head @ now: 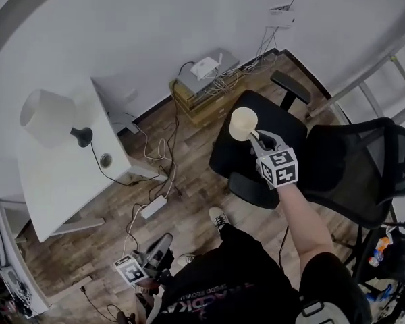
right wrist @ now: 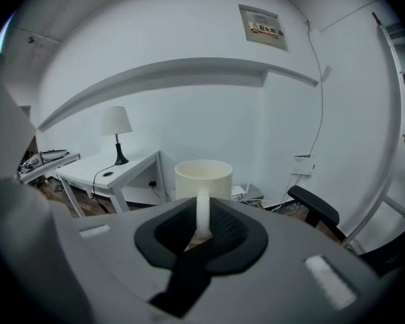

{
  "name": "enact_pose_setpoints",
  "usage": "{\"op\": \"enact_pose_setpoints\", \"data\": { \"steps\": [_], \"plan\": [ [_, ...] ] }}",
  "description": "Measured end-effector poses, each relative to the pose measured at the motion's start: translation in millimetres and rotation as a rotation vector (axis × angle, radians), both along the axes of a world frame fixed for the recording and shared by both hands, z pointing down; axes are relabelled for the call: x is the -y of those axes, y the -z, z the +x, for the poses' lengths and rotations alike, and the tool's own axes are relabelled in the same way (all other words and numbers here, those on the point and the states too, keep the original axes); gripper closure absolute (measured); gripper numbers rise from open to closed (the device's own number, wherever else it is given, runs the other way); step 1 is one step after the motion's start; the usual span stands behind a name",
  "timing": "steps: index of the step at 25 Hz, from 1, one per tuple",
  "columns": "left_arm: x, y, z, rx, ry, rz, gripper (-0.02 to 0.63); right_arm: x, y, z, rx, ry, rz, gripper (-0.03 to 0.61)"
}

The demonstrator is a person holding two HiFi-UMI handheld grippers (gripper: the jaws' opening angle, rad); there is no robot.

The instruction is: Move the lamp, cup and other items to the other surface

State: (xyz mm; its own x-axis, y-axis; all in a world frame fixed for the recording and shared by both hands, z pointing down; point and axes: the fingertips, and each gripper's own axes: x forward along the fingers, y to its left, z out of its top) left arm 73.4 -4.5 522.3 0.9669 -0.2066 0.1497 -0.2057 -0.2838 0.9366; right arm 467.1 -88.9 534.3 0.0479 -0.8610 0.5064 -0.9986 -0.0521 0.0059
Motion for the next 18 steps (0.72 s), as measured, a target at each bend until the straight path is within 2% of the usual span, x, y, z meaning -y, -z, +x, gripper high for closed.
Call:
{"op": "enact_pose_setpoints", "data": {
  "steps": [6,13,18],
  "plan": [
    [-8,-6,43,0.026,-0.047,-0.027,0.620,-24,-36,78,-0.014,-0.114,-0.046,0.528],
    [-16,-23,44,0.113,-0.061,-0.080,0.620,-24,-118,140,0.021,-0.241,-0.131,0.528],
    [-18,-33,40,0.156,-0.032,-0.117,0.620,-11,-177,163,0.063,-0.299,-0.204,0.528]
  ]
}}
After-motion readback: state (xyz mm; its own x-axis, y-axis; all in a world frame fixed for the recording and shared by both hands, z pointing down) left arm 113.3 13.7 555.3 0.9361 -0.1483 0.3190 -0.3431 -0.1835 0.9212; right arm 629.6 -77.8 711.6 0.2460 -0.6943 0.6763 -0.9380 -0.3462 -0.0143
